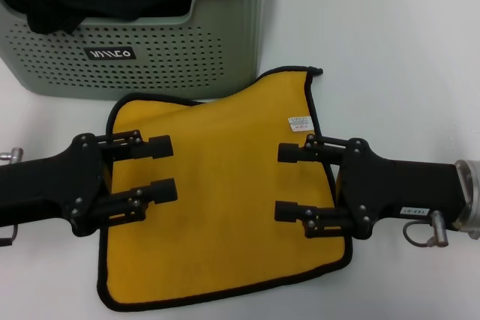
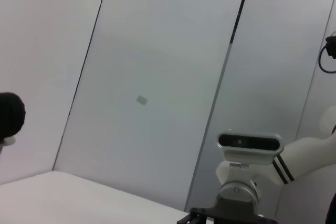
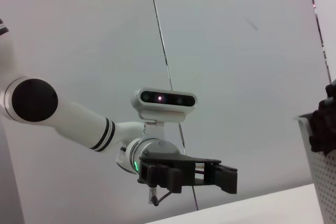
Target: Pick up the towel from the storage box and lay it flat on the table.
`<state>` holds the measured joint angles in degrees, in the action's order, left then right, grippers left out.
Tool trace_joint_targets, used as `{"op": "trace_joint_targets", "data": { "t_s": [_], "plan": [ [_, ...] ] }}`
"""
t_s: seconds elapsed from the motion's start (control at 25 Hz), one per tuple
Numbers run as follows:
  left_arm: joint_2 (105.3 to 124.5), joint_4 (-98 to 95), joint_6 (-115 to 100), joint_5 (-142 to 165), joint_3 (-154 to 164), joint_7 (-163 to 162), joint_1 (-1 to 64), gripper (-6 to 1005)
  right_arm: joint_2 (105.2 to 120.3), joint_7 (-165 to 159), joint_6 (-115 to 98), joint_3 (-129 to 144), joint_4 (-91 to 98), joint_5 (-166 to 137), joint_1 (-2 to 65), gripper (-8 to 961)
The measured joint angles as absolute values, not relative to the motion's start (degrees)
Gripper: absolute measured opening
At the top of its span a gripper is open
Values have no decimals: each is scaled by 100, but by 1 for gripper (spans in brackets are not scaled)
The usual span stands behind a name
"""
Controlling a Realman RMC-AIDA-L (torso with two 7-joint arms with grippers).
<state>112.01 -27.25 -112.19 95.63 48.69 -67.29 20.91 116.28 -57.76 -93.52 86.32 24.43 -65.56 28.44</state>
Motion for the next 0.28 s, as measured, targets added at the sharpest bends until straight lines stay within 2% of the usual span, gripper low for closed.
{"op": "trace_joint_targets", "data": {
  "t_s": [0.28],
  "plan": [
    [11222, -2822, -11176, 9563, 4842, -6325, 2038, 600, 11628, -6028, -9293, 8661, 2428, -6499, 2893, 775]
  ]
}}
